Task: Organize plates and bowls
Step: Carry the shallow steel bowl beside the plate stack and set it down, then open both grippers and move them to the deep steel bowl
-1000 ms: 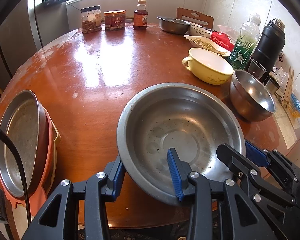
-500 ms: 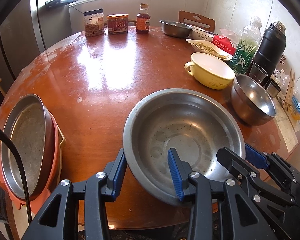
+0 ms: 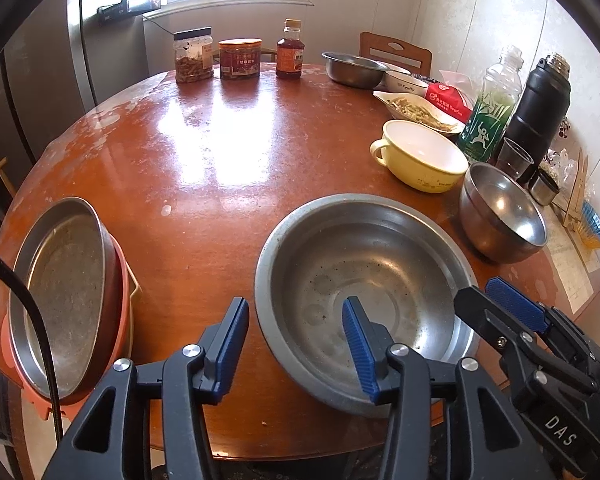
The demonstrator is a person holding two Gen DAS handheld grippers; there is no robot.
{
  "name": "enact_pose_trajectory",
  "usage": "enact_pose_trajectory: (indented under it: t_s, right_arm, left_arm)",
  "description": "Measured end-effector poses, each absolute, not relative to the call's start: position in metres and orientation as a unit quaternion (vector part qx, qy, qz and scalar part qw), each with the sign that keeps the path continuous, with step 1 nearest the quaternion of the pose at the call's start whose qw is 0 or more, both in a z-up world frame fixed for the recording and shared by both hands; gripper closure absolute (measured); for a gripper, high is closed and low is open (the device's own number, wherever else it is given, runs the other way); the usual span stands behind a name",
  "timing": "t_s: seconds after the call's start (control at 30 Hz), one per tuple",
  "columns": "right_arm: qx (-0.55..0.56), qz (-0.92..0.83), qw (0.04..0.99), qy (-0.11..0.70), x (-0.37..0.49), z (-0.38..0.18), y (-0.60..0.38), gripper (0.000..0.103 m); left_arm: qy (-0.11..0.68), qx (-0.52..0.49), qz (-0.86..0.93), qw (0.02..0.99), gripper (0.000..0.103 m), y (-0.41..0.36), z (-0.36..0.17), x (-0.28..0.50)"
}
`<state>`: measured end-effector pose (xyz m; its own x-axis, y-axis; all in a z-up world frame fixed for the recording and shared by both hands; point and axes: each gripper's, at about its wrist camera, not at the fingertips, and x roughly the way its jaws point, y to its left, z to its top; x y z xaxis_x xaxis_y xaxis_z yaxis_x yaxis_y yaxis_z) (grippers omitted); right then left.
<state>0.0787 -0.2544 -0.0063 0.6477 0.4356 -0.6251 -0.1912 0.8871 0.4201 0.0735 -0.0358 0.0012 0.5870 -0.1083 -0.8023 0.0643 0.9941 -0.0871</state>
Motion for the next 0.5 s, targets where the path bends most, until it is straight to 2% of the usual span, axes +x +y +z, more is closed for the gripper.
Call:
enact_pose_trajectory:
  t_s: [0.1,0.5]
  right_arm:
    - [0.163,0.172,0.896,0.376,0.077,-0.003,-0.258,0.048]
    - [0.169,0.149,0.910,0.348,0.075,0.008,-0.279,0.045]
  left_arm:
    - [0.446,-0.011,-0.040,0.894,0.047,-0.038,0.005,0.071]
    - [0.408,-0.001,-0.046,0.912,0.044,-0.045,0.030,0.063]
